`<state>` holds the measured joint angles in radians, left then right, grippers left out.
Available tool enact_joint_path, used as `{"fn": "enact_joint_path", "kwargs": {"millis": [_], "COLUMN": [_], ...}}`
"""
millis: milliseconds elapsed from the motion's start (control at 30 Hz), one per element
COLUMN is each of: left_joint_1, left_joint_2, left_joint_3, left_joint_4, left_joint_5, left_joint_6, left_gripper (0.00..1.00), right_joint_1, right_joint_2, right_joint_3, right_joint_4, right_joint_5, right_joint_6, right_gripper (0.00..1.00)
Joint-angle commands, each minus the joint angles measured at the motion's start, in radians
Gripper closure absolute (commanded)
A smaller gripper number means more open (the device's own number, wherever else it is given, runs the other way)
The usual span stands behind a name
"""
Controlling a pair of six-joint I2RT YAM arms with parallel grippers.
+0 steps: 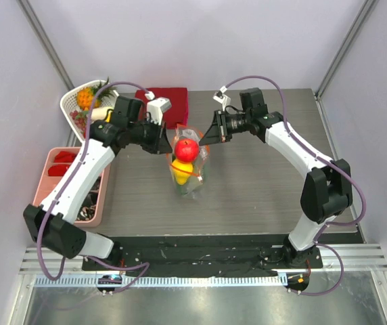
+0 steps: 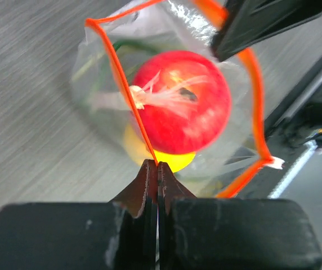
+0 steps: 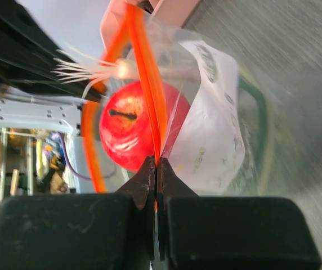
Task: Place the food in the zip-top bag and seal the zipper
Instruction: Adjust the zipper food storage bag at the center of the board.
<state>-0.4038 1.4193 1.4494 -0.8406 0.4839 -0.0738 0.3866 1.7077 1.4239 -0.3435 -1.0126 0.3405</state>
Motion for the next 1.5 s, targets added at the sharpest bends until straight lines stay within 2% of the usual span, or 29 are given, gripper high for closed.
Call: {"fn": "enact_joint_path", "kwargs": {"millis": [0, 33, 133, 233, 300, 467, 600, 633, 667, 700, 767, 800, 867, 900, 967, 1000, 1133, 1200, 1267, 1467], "left_joint_1": [0.003, 0.002, -0.006, -0.009, -0.009, -0.006, 0.008, 0.008, 0.008, 0.017, 0.029, 0.034, 0.034, 0.031, 0.030, 0.025, -0.096, -0.150, -0.177, -0.191], "left_joint_2": [-0.123, -0.132, -0.152, -0.175, -0.189, -0.204, -0.224, -0.229, -0.230, -0.229, -0.232, -0.232, -0.235, -0.237, -0.220, -0.205, -0.102, -0.035, -0.004, 0.107], "left_joint_3": [0.092, 0.079, -0.012, -0.105, -0.159, -0.228, -0.225, -0.224, -0.218, -0.196, -0.158, -0.100, -0.011, 0.012, 0.083, 0.110, 0.245, 0.311, 0.351, 0.426], "left_joint_4": [-0.048, -0.043, 0.014, 0.103, 0.151, 0.281, 0.264, 0.258, 0.250, 0.224, 0.163, 0.138, 0.080, 0.071, 0.031, 0.009, -0.125, -0.211, -0.253, -0.343], "left_joint_5": [0.096, 0.128, 0.147, 0.130, 0.070, 0.053, -0.039, -0.059, -0.064, -0.065, -0.090, -0.094, -0.145, -0.156, -0.154, -0.162, -0.237, -0.298, -0.300, -0.352], "left_joint_6": [-0.184, -0.254, -0.375, -0.464, -0.543, -0.748, -0.770, -0.753, -0.729, -0.653, -0.565, -0.431, -0.304, -0.193, -0.071, -0.017, 0.230, 0.281, 0.313, 0.328], "left_gripper": [1.00, 1.00, 1.00, 1.00, 1.00, 1.00, 1.00, 0.99, 0.93, 0.76, 0.64, 0.57, 0.53, 0.52, 0.55, 0.62, 0.68, 0.69, 0.67, 0.70], "right_joint_1": [0.023, 0.028, 0.054, 0.086, 0.103, 0.146, 0.150, 0.150, 0.150, 0.150, 0.150, 0.152, 0.150, 0.149, 0.149, 0.150, 0.149, 0.149, 0.149, 0.147], "right_joint_2": [-0.076, -0.065, -0.013, 0.062, 0.088, 0.193, 0.217, 0.219, 0.216, 0.217, 0.213, 0.210, 0.208, 0.204, 0.202, 0.201, 0.193, 0.190, 0.184, 0.181], "right_joint_3": [0.159, 0.193, 0.234, 0.317, 0.358, 0.507, 0.566, 0.567, 0.563, 0.558, 0.535, 0.524, 0.504, 0.497, 0.488, 0.481, 0.475, 0.477, 0.480, 0.491], "right_joint_4": [-0.225, -0.314, -0.406, -0.451, -0.457, -0.531, -0.545, -0.543, -0.543, -0.543, -0.542, -0.537, -0.529, -0.522, -0.514, -0.505, -0.489, -0.477, -0.468, -0.454], "right_joint_5": [0.057, 0.069, 0.120, 0.160, 0.195, 0.262, 0.282, 0.287, 0.287, 0.284, 0.279, 0.281, 0.279, 0.276, 0.267, 0.264, 0.249, 0.235, 0.227, 0.218], "right_joint_6": [-0.161, -0.251, -0.336, -0.414, -0.446, -0.546, -0.592, -0.600, -0.607, -0.620, -0.632, -0.635, -0.632, -0.627, -0.615, -0.609, -0.583, -0.558, -0.534, -0.514], "right_gripper": [0.99, 0.99, 0.99, 0.99, 0.99, 0.99, 0.99, 0.99, 0.99, 0.99, 0.99, 0.99, 0.99, 0.99, 0.99, 0.99, 0.99, 0.99, 0.99, 0.99]}}
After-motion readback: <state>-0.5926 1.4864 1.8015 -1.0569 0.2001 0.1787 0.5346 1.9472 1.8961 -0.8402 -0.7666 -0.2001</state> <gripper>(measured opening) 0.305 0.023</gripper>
